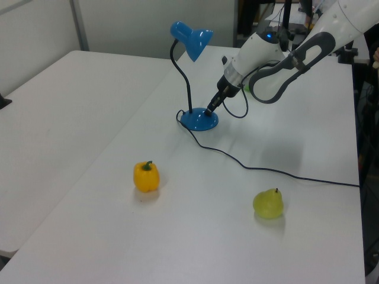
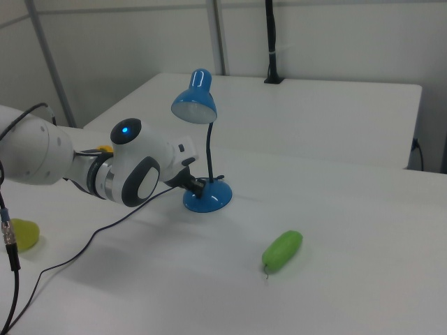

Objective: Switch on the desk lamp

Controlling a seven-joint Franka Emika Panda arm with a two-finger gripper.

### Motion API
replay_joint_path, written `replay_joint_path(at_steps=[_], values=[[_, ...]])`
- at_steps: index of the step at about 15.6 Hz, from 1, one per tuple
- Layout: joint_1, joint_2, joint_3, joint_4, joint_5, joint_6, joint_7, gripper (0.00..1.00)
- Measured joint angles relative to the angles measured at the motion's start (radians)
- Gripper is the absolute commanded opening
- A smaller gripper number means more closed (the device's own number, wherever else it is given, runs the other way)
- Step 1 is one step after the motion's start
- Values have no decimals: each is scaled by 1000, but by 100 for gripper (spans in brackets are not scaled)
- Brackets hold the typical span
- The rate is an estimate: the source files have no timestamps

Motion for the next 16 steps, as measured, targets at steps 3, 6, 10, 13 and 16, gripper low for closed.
replay_joint_path(at_steps=[3, 6, 10, 13, 16], values=[[0, 0, 0, 0, 0, 0, 0, 0], [0, 2, 0, 2, 0, 0, 0, 0], [2, 11, 0, 15, 0, 0, 0, 0], [2, 15, 0, 20, 0, 0, 0, 0], [2, 16, 0, 23, 0, 0, 0, 0]])
